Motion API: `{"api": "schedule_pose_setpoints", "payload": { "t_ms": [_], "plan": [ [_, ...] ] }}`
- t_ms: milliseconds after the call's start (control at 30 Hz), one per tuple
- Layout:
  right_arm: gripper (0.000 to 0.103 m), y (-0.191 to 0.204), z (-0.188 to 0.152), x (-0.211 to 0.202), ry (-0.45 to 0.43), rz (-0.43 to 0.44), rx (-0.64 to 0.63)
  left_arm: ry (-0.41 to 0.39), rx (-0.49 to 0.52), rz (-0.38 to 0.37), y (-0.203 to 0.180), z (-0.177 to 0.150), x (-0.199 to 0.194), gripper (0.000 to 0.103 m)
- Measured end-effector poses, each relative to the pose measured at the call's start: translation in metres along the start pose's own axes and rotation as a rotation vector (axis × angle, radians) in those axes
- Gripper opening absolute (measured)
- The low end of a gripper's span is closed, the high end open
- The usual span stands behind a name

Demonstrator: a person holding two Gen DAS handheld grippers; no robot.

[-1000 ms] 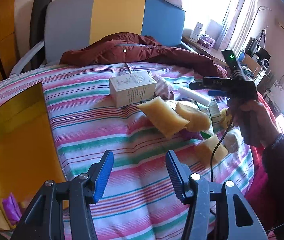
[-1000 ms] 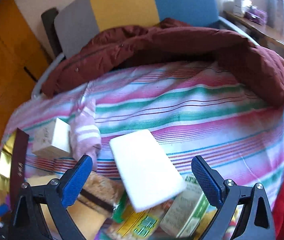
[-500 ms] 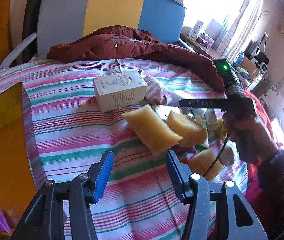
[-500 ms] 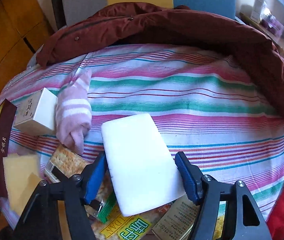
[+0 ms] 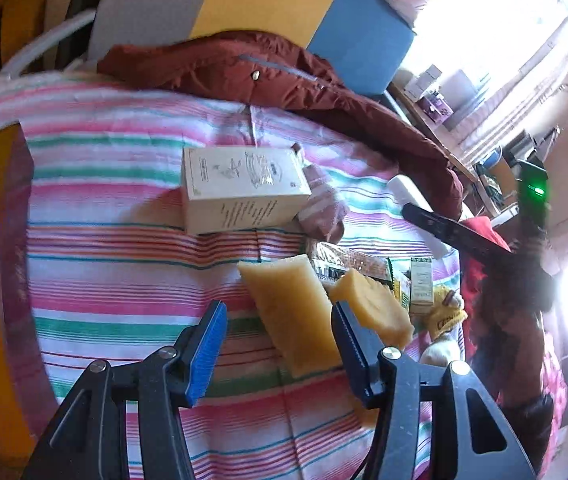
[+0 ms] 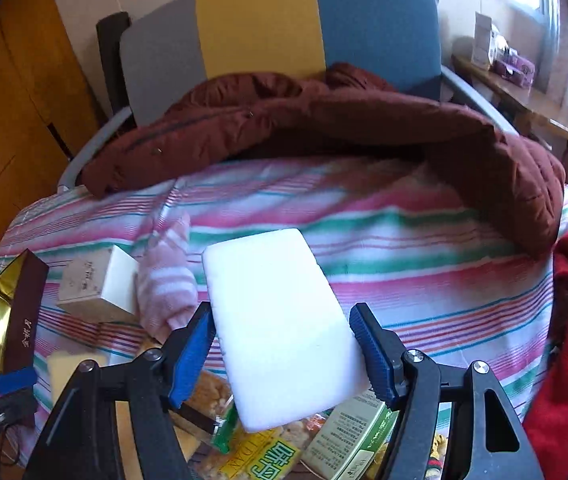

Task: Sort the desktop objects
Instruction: 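Grasp the white rectangular block with the right tool while the left tool grasps a yellow sponge, then carry both items into the gold tray and open both tools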

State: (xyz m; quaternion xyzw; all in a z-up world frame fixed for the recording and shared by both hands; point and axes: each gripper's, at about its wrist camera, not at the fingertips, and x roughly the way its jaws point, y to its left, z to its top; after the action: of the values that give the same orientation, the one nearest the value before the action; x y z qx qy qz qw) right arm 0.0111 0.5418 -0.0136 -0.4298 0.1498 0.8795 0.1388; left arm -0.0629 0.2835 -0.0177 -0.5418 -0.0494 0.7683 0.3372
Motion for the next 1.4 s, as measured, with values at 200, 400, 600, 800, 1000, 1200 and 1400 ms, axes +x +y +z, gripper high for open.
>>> {"api": "schedule_pose_setpoints", "payload": {
  "t_ms": [200,400,600,800,1000,1200,1400],
  "plan": [
    [0.069,0.012,0.003,-0.008,-0.035,0.007,-0.037,0.022,-0.084,-0.029,0.003,0.008,0.018,0.059],
    [0.069,0.020,0.001,-0.009,-0.041,0.005,-0.069,0.005,-0.135,-0.055,0.003,0.008,0.014,0.059],
    [0.069,0.022,0.000,-0.008,-0.042,0.007,-0.066,0.009,-0.146,-0.049,0.003,0.009,0.017,0.063],
    [0.069,0.031,-0.001,-0.011,-0.058,-0.009,-0.096,0.026,-0.130,-0.041,-0.017,0.008,0.024,0.063],
    [0.069,0.035,-0.002,-0.013,-0.072,-0.006,-0.115,0.063,-0.099,0.005,-0.019,0.004,0.042,0.045],
    [0.069,0.036,-0.003,-0.018,-0.098,0.019,-0.115,-0.032,-0.035,0.014,-0.013,-0.005,0.010,0.038],
    [0.069,0.052,-0.004,-0.025,-0.120,0.071,-0.131,-0.079,0.020,0.077,0.005,-0.013,-0.033,0.038]
  ]
}}
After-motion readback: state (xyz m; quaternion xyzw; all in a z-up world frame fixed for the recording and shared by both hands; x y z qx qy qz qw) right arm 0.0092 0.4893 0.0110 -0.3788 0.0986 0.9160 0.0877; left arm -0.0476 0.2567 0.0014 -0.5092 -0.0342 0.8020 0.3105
